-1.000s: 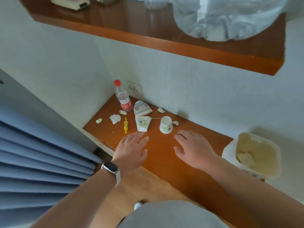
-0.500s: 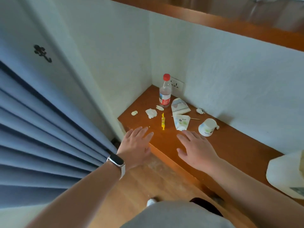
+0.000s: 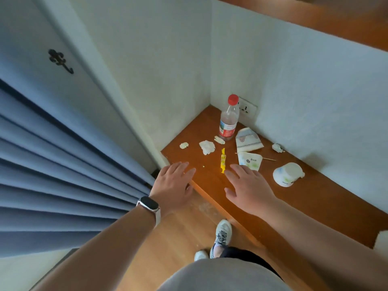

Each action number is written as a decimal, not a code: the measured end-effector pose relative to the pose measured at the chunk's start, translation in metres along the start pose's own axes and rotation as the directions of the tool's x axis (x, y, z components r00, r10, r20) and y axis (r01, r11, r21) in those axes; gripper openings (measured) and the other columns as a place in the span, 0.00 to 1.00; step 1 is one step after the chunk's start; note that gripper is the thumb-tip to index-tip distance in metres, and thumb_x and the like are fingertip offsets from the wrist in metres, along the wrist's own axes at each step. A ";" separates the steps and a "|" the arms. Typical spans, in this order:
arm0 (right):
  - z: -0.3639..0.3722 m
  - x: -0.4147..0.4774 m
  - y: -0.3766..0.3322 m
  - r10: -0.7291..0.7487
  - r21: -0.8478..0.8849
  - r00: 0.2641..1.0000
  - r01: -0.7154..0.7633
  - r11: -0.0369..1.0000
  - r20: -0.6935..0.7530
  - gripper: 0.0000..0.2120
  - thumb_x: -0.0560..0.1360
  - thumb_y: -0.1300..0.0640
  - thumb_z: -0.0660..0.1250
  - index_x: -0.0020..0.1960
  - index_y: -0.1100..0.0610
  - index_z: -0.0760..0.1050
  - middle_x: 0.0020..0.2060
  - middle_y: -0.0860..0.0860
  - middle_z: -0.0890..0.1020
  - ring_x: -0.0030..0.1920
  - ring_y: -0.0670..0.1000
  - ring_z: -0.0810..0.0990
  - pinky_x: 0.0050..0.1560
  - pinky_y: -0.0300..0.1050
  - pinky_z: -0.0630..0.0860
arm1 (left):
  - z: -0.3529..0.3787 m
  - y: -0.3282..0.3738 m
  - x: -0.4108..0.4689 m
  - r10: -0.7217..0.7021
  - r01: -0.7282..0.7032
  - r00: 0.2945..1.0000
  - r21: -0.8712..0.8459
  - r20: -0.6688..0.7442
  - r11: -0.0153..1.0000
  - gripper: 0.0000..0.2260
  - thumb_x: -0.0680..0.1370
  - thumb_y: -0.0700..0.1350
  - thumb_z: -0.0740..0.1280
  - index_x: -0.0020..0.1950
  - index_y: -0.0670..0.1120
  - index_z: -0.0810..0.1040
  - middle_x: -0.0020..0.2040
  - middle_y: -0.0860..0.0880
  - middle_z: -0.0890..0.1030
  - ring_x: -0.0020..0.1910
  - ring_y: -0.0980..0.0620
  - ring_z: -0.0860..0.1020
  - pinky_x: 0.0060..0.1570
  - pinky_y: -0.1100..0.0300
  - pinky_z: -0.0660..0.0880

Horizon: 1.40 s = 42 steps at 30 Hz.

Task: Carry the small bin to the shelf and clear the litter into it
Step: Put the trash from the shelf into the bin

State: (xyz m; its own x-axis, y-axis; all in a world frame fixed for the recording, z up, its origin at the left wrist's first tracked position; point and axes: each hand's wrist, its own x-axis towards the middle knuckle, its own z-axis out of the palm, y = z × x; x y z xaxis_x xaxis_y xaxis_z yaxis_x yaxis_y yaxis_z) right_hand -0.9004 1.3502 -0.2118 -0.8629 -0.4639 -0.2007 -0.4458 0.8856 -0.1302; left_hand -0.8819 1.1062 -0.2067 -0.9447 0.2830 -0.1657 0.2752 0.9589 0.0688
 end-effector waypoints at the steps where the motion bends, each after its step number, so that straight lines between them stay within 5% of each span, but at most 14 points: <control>1: 0.000 0.009 0.002 -0.011 0.010 1.000 0.011 1.000 -0.002 0.25 0.79 0.42 0.55 0.73 0.50 0.63 0.72 0.51 0.67 0.72 0.53 0.65 0.66 0.51 0.67 | -0.002 -0.003 0.004 -0.015 0.015 1.000 -0.003 0.000 1.000 0.22 0.81 0.54 0.58 0.75 0.53 0.64 0.76 0.48 0.65 0.75 0.47 0.61 0.72 0.48 0.58; 11: 0.011 0.075 0.027 -0.029 0.038 0.999 0.029 0.999 0.016 0.24 0.79 0.43 0.56 0.71 0.51 0.64 0.72 0.53 0.67 0.71 0.55 0.65 0.66 0.53 0.69 | 0.000 -0.027 0.061 -0.098 0.098 0.995 0.013 0.034 0.995 0.22 0.80 0.53 0.59 0.74 0.53 0.64 0.75 0.49 0.66 0.74 0.48 0.62 0.71 0.49 0.60; 22: 0.034 0.106 0.024 0.170 0.055 0.982 -0.174 0.983 0.078 0.19 0.77 0.46 0.61 0.65 0.53 0.69 0.59 0.52 0.75 0.57 0.52 0.76 0.52 0.47 0.77 | 0.040 -0.068 0.134 0.025 -0.023 0.984 -0.013 0.175 1.000 0.21 0.81 0.53 0.57 0.74 0.52 0.63 0.76 0.49 0.62 0.74 0.46 0.60 0.71 0.48 0.61; 27: 0.049 0.122 0.014 0.312 0.043 0.940 -0.320 0.946 0.134 0.19 0.76 0.46 0.63 0.64 0.54 0.69 0.56 0.52 0.75 0.53 0.51 0.77 0.50 0.47 0.78 | 0.059 -0.088 0.161 0.105 -0.103 0.970 -0.022 0.219 0.994 0.23 0.81 0.53 0.59 0.75 0.51 0.63 0.77 0.48 0.61 0.75 0.45 0.60 0.71 0.47 0.63; 34: 0.064 0.143 -0.004 0.485 0.123 0.866 -0.498 0.858 0.125 0.19 0.78 0.49 0.64 0.66 0.55 0.67 0.53 0.52 0.77 0.50 0.51 0.78 0.45 0.44 0.76 | 0.079 -0.110 0.173 0.224 -0.192 0.950 -0.157 0.218 0.969 0.20 0.80 0.40 0.60 0.73 0.47 0.67 0.72 0.46 0.67 0.68 0.45 0.66 0.63 0.51 0.71; 42: 0.077 0.153 -0.019 0.612 0.223 0.775 -0.632 0.742 0.157 0.19 0.78 0.56 0.61 0.68 0.53 0.64 0.55 0.53 0.75 0.54 0.54 0.77 0.49 0.53 0.79 | 0.088 -0.134 0.176 0.324 -0.292 0.928 -0.182 0.185 0.939 0.15 0.79 0.39 0.59 0.66 0.45 0.74 0.62 0.44 0.74 0.58 0.45 0.71 0.54 0.51 0.73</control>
State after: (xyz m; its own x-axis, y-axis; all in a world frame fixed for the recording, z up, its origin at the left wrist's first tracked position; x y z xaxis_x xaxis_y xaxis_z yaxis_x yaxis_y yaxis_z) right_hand -1.0057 1.2610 -0.3146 -0.9040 0.1792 -0.3881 0.2676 0.9453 -0.1868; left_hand -1.0694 1.0292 -0.3316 -0.7540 0.5771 -0.3138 0.5017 0.8142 0.2920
